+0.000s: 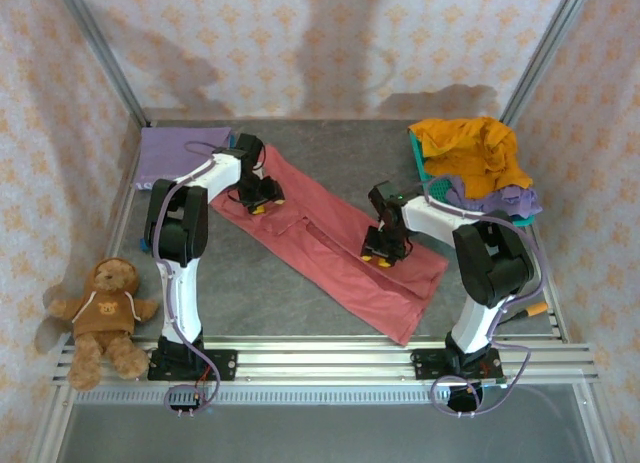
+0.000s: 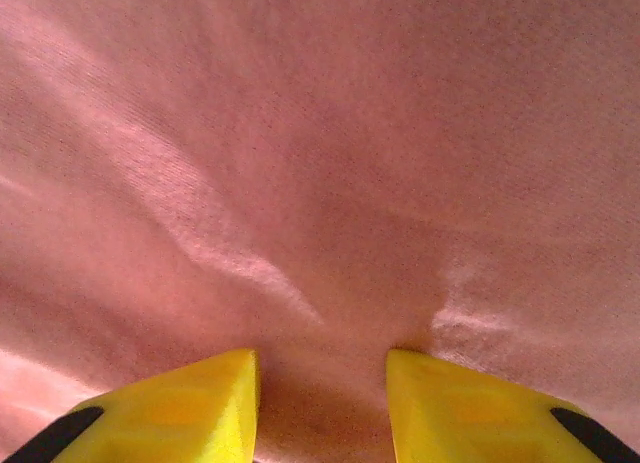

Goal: Fold and stack the t-shirts

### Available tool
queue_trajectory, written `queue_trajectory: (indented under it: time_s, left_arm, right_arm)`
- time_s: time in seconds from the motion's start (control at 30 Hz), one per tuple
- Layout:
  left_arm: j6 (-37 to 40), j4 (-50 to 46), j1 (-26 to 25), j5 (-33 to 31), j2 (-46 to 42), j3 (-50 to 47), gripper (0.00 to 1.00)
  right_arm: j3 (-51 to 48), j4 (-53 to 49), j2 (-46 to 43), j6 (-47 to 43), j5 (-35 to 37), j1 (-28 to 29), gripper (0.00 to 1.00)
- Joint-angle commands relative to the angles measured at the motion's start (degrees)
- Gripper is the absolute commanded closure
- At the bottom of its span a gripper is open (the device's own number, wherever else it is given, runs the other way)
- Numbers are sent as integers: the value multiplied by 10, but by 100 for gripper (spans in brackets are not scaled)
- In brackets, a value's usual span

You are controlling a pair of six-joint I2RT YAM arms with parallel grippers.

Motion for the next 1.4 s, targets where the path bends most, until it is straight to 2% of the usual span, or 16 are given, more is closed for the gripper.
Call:
queue_trajectory:
  time_s: [0.0, 0.23, 0.43, 0.6, 0.7, 0.87, 0.97, 1.13, 1.37]
  left_arm:
    - [0, 15, -8, 12, 56, 30, 46]
    - [12, -24, -26, 28, 161, 190, 46]
    - [38, -62, -26, 60, 256, 386, 45]
    - [23, -108, -15, 76, 315, 528, 45]
    - [17, -97, -16, 80, 287, 513, 45]
    - [18, -58, -16, 68, 193, 398, 44]
    - [40, -77, -16, 53, 159, 365, 44]
    - [73, -120, -16, 26, 134, 336, 43]
    - [35, -54, -17, 50, 137, 273, 42]
  right_arm:
    - [-17, -3, -16, -2, 22, -2, 61]
    - [-43, -6, -39, -5, 31, -6, 61]
    - [-70, 35, -48, 15, -19, -5, 61]
    - [-70, 43, -43, 22, -39, -1, 61]
    - [-73, 61, -36, 36, -54, 10, 61]
    - [-75, 75, -19, 56, -53, 40, 61]
    - [-77, 82, -12, 69, -52, 57, 61]
    - [-85, 124, -7, 118, -59, 74, 61]
    - [-120, 247, -7, 243, -82, 78, 61]
